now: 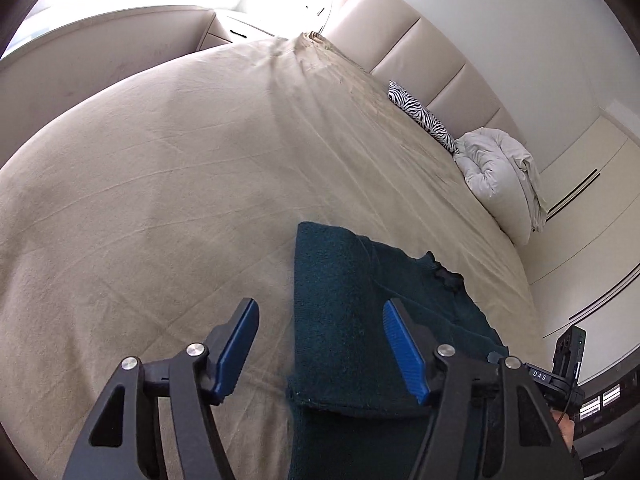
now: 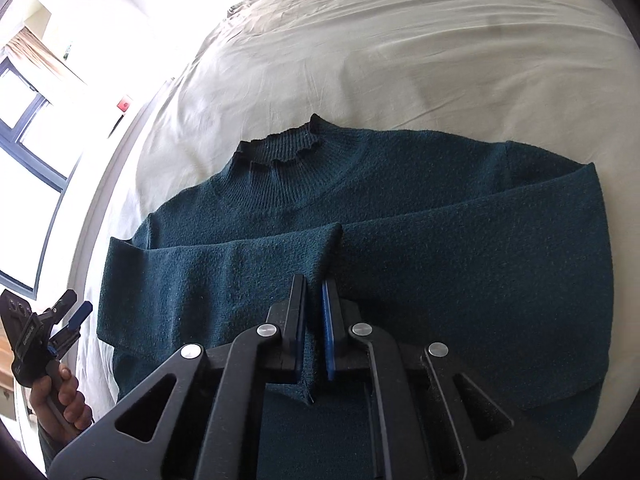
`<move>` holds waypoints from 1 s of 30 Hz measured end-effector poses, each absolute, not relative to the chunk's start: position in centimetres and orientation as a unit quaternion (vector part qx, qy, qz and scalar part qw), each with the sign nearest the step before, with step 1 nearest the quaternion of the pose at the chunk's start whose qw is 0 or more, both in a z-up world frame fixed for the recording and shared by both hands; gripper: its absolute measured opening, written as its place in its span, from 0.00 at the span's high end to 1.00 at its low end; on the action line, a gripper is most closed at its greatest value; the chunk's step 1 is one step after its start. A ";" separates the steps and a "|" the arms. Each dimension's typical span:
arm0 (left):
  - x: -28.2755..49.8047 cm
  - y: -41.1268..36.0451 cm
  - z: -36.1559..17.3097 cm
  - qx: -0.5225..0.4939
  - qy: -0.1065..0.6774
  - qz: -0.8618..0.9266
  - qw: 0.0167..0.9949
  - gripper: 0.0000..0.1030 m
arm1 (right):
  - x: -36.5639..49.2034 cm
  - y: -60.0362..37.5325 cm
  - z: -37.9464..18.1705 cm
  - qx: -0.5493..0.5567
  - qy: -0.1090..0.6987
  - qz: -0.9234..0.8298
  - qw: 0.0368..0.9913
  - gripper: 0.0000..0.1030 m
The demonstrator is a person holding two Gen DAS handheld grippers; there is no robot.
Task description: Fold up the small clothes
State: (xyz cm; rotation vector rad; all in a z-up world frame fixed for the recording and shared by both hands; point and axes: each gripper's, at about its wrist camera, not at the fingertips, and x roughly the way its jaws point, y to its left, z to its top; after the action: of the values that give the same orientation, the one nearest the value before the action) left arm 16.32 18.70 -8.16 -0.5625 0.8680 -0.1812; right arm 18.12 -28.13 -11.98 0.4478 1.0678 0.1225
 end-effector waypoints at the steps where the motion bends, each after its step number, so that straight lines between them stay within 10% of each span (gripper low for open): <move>1: 17.0 18.5 -8.4 -0.266 0.421 -0.087 0.863 0.40 | 18.1 -28.6 -12.1 0.211 0.505 0.056 0.835 0.94; 12: 24.0 17.7 -11.4 -0.235 0.479 -0.062 0.843 0.52 | 18.3 -30.5 -13.3 0.182 0.506 0.037 0.842 0.94; 20: 25.5 16.8 -12.1 -0.203 0.488 -0.070 0.846 0.87 | 18.9 -29.8 -13.6 0.150 0.504 0.040 0.850 0.94; 30: 26.2 16.6 -13.3 -0.180 0.472 -0.069 0.860 0.92 | 19.4 -31.9 -15.3 0.185 0.504 0.010 0.844 0.96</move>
State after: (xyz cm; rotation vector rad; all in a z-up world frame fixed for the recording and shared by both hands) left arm 26.19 16.57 -13.26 -0.3773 0.9899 -0.1442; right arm 19.37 -31.89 -15.28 0.3899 1.0647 0.0201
